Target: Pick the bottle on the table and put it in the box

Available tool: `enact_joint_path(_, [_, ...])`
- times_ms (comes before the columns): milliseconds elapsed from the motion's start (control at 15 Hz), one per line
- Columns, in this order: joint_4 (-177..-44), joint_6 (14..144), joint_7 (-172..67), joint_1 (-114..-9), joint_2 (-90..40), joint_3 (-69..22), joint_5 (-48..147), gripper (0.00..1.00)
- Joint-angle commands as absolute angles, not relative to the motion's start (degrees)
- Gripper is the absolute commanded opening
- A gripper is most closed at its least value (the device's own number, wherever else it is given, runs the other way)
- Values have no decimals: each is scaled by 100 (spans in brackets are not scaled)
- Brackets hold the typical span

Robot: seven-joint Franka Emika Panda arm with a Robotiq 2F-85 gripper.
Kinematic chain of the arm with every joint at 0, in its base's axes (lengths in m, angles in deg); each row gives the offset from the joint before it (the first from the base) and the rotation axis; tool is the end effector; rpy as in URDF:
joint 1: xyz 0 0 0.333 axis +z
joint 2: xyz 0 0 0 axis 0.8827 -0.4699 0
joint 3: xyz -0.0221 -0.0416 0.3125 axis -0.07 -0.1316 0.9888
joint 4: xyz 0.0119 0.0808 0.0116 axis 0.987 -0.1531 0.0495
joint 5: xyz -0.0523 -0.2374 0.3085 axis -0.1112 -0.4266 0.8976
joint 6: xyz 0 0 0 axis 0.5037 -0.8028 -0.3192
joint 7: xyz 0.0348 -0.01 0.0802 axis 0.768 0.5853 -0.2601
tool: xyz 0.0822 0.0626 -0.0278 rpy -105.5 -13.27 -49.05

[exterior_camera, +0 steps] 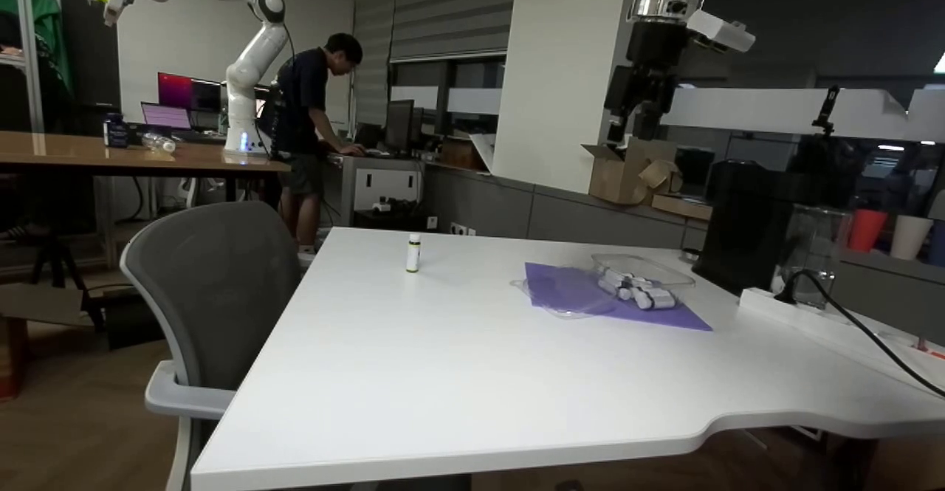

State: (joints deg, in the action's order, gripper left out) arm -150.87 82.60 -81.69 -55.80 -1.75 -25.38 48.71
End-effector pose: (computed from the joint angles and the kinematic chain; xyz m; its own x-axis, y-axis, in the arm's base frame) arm 0.5113 0.0009 0.4099 0.8683 0.4676 0.1657 0.4515 -0.8832 0.1266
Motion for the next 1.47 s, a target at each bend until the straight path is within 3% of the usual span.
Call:
enact_joint_path(0, [-15058,8245,-8183,-5766,-179,-2370,4898,100])
enact_joint_path(667, [-14998,8423,-8149,-5780,-229,-2396,4941,100])
enact_joint_path(1067, [-13673,9377,-8977,-5740,-2041,-1981,5872,100])
enact_joint_path(1400, [-12109,9255,-9258,-5938,-3782,-1112,6004,100])
